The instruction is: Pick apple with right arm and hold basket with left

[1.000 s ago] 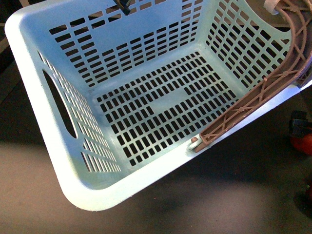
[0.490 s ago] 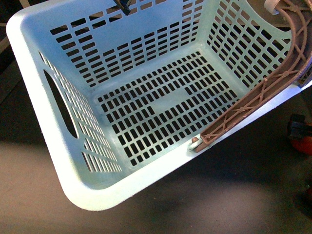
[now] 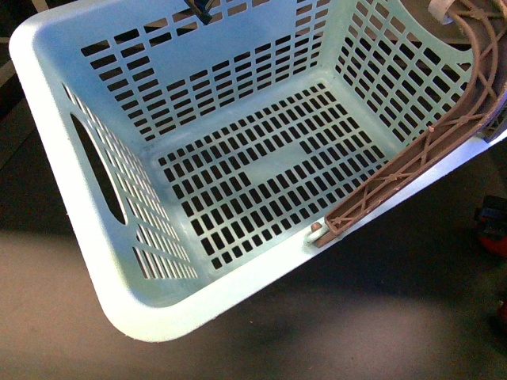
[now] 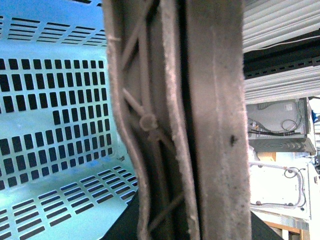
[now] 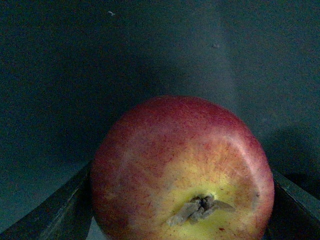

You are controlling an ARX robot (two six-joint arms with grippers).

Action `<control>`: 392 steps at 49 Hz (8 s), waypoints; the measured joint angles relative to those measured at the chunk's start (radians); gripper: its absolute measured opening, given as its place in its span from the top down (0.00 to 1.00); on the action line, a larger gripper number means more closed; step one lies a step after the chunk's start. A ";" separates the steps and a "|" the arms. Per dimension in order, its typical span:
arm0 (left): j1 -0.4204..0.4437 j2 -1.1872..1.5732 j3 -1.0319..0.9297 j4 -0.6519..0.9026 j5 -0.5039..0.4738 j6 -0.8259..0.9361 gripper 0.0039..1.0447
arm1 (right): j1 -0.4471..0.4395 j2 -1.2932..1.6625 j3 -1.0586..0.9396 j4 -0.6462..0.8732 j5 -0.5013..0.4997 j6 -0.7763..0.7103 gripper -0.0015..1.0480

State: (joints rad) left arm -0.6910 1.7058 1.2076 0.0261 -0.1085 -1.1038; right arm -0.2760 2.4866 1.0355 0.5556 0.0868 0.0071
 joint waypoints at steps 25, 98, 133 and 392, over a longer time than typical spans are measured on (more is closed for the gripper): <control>0.000 0.000 0.000 0.000 0.000 0.000 0.85 | -0.057 -0.855 -0.375 -0.118 -0.249 -0.048 0.23; 0.000 0.006 0.000 -0.002 0.003 0.002 0.85 | 0.539 -1.130 -0.324 -0.241 0.144 0.086 0.08; 0.001 0.006 0.000 -0.002 -0.001 0.001 0.86 | 0.282 -1.601 -0.809 0.058 -0.069 0.039 0.33; 0.474 0.015 -0.133 -0.170 -0.277 -0.475 0.07 | 0.277 -2.481 -1.018 -0.554 -0.084 -0.004 0.08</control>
State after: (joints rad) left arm -0.2172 1.7206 1.0748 -0.1436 -0.3851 -1.5784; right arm 0.0013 0.0055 0.0174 0.0013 0.0025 0.0029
